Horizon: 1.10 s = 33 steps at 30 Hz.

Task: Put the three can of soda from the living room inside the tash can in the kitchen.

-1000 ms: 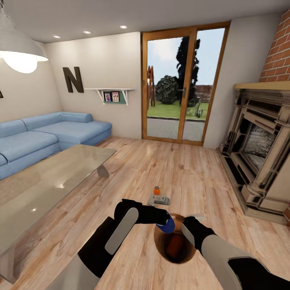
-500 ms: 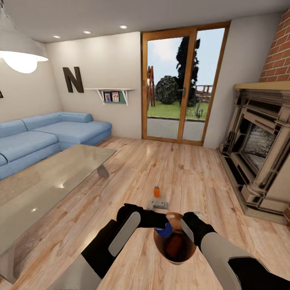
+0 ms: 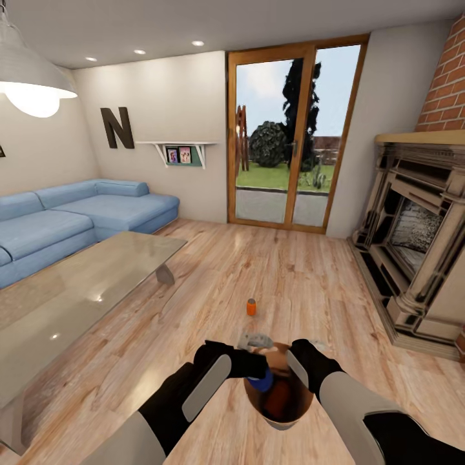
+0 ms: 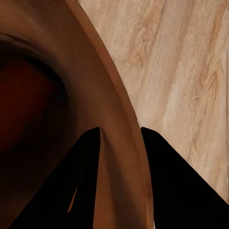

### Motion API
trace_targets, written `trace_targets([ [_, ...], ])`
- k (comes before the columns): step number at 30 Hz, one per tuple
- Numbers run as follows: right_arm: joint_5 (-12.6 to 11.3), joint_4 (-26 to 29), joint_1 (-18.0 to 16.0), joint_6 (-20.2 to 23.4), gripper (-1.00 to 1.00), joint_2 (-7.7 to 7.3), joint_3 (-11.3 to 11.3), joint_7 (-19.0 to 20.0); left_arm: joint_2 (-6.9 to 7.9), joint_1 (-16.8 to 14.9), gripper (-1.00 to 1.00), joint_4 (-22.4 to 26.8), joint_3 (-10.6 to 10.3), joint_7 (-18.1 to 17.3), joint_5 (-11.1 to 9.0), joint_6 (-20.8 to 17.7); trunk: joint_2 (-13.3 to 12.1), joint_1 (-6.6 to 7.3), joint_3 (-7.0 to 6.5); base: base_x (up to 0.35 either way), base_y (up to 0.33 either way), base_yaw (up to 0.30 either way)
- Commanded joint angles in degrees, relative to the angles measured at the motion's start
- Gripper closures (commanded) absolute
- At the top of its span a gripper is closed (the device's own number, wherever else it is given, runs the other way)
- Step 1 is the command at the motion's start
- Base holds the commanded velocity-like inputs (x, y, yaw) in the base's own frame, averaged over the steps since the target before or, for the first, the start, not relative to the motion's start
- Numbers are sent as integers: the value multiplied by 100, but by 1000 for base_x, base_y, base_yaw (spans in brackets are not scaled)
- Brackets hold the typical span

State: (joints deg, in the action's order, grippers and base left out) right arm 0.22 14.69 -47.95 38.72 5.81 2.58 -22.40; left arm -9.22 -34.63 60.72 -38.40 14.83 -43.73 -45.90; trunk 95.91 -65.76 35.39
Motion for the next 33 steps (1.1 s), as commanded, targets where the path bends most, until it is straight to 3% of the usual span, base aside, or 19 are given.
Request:
trace_targets([
  [1,-26,7,-3,-6,100,36,-21,35,0,0,100,-63,-23,-1,-3,59,0,0,-1,0,0,0],
  [14,-56,0,-3,12,100,214,-18,54,-7,0,100,-487,-166,-5,-12,542,0,0,-1,0,0,0],
  [33,-57,-1,-3,-3,100,228,-13,52,-1,0,100,-690,-308,-12,-13,696,0,0,-1,0,0,0],
])
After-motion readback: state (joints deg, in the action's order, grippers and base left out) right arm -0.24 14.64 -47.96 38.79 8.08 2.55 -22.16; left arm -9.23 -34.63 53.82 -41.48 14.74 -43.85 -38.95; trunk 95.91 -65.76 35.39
